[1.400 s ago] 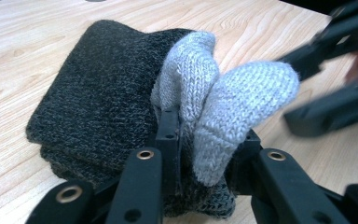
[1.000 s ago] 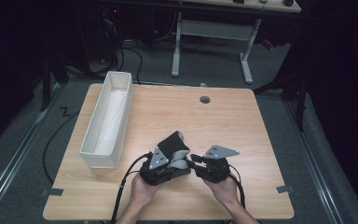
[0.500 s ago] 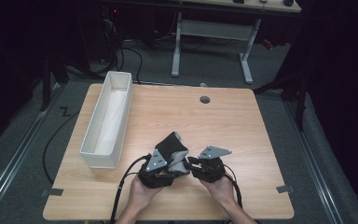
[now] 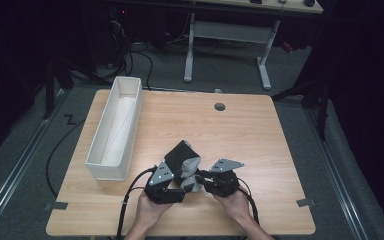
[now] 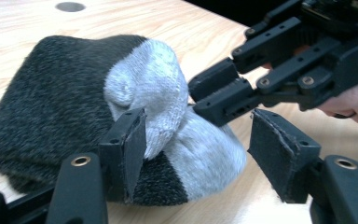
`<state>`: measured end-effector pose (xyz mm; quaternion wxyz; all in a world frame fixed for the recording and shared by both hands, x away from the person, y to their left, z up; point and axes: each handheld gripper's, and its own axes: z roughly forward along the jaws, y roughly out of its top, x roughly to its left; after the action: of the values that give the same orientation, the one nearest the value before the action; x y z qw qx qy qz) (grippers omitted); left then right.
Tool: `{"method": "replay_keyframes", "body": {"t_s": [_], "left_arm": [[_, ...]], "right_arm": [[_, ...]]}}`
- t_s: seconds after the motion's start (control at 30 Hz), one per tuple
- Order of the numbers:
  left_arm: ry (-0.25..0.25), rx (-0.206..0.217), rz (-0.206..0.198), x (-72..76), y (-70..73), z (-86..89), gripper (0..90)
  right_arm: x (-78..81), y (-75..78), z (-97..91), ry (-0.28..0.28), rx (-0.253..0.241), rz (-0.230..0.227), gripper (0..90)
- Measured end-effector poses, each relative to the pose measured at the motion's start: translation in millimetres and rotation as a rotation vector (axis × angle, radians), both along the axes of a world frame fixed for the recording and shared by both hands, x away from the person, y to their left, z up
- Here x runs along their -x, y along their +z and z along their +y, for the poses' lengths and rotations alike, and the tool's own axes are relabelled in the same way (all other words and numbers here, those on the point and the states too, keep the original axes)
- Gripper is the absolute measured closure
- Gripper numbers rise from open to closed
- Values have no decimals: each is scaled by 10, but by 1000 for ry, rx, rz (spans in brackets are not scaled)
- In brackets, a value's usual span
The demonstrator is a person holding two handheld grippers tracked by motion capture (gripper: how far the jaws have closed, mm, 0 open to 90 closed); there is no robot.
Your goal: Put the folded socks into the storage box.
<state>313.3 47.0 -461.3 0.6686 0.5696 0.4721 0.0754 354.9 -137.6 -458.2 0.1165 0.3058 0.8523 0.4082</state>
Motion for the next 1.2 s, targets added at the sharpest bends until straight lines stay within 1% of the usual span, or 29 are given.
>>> {"method": "replay_keyframes", "body": {"t_s": [0.03, 0.07, 0.2, 0.3, 0.33, 0.37, 0.4, 0.47, 0.5, 0.57, 0.63, 0.67, 0.7, 0.77, 0.83, 0.9, 0.93, 0.97, 1.03, 1.1, 1.2], "left_arm": [[8, -7, -1, 0, -6, 2, 370], [31, -20, -1, -1, -21, -2, 376], [96, -63, 2, -19, -88, -9, 395], [109, -73, 4, -23, -115, -10, 394], [125, -77, 6, -26, -132, -14, 394], [138, -80, 11, -34, -156, -8, 381], [144, -85, 16, -40, -168, -5, 377], [152, -87, 24, -46, -185, -2, 376], [154, -88, 26, -49, -191, 1, 375], [161, -92, 27, -57, -200, 5, 374], [168, -94, 28, -70, -210, 3, 377], [167, -100, 29, -76, -216, 7, 378], [169, -96, 32, -82, -219, 6, 378], [174, -101, 31, -96, -227, 12, 378], [180, -102, 32, -114, -234, 21, 378], [186, -100, 32, -129, -240, 23, 379], [188, -104, 32, -137, -247, 24, 379], [190, -108, 32, -144, -254, 21, 379], [193, -109, 33, -163, -269, 14, 378], [198, -112, 36, -179, -277, 15, 377], [206, -114, 37, -194, -278, 10, 377]], "right_arm": [[1, -16, 6, 0, 9, 0, 692], [3, -26, 9, 1, 9, 3, 691], [8, -52, 12, 8, 17, 5, 684], [11, -40, 5, 7, 15, 0, 666], [12, -24, -3, 1, 14, -9, 650], [13, 46, -29, -21, -11, -32, 617], [10, 80, -36, -22, -20, -40, 609], [1, 170, -33, -16, -33, -76, 592], [-7, 212, -25, -8, -38, -86, 582], [-27, 270, 15, 8, -31, -114, 558], [-50, 297, 68, 28, -19, -126, 534], [-61, 299, 100, 36, -10, -127, 529], [-78, 290, 130, 44, -2, -121, 523], [-122, 253, 185, 56, 22, -97, 527], [-171, 203, 220, 55, 43, -76, 567], [-205, 156, 239, 57, 67, -55, 663], [-210, 146, 244, 57, 73, -48, 698], [-217, 135, 247, 61, 75, -39, 757], [-217, 129, 252, 62, 81, -39, 821], [-215, 136, 256, 59, 79, -40, 839], [-205, 157, 249, 60, 68, -42, 844]]}}
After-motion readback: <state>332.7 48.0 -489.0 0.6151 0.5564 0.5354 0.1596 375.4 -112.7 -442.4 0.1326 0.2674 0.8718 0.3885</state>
